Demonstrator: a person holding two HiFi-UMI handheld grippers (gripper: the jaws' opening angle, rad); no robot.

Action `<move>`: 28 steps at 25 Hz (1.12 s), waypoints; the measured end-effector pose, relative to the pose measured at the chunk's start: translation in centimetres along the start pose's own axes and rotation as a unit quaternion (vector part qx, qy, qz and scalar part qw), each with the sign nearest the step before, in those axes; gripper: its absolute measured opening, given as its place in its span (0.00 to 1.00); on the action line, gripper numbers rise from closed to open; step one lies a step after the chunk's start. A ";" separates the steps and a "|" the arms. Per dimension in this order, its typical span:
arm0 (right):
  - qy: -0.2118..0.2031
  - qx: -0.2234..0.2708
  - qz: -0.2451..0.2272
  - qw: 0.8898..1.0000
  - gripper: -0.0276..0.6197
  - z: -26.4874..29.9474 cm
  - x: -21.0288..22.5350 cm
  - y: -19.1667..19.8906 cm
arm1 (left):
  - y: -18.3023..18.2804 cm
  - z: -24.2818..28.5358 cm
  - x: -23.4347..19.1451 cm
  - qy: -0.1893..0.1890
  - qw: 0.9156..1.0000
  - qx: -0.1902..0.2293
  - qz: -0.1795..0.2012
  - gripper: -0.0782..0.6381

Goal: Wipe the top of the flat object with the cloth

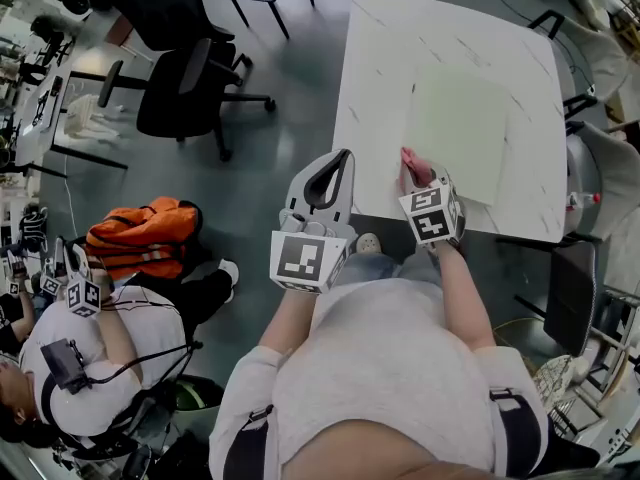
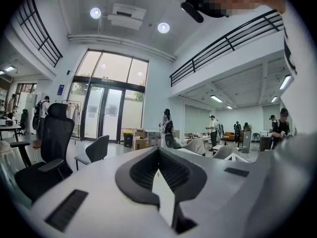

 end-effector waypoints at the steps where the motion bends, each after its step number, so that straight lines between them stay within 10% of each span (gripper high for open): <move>1: 0.001 0.007 0.007 1.000 0.09 -0.1 0.2 0.0 | 0.0 0.0 0.0 0.002 1.000 0.000 0.000 0.13; 28: 0.131 0.203 0.122 0.963 0.09 -25.8 5.9 5.9 | -2.1 -0.6 15.9 0.119 0.992 0.028 0.035 0.13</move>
Point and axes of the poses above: the fingertips, and each gripper's own axes: z forward along the fingers, x to its right, y out of its underside, the point moved 8 cm from there along -z, backward along the fingers, and after that the axes turned 2 degrees about x, right-handed, at the moved point
